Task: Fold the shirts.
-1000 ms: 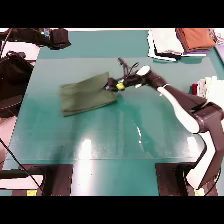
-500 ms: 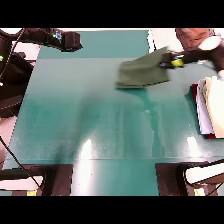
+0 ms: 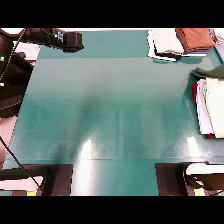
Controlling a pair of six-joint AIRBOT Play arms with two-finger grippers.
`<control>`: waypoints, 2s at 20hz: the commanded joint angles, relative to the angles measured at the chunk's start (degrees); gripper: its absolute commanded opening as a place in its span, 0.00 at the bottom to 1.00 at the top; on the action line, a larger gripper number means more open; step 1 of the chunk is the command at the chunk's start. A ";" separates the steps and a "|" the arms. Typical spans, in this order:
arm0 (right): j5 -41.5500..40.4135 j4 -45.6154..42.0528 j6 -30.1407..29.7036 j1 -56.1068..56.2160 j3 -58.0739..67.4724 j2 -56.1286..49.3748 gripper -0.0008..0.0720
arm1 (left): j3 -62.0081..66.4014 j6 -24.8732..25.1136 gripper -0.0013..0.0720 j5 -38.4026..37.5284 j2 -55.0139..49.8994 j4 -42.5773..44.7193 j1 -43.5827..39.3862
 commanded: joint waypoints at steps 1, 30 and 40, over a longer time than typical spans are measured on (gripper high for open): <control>-3.80 5.68 -2.05 -4.11 2.12 0.13 0.04 | 0.00 -1.16 0.05 0.00 -0.02 0.00 0.00; 19.87 -17.73 -11.56 -21.86 -25.09 28.02 0.62 | 0.00 1.55 0.05 -0.28 -0.02 0.13 0.02; 17.35 -6.99 -10.45 -17.05 -15.85 29.18 0.92 | 0.00 1.51 0.05 0.24 -0.02 0.00 0.02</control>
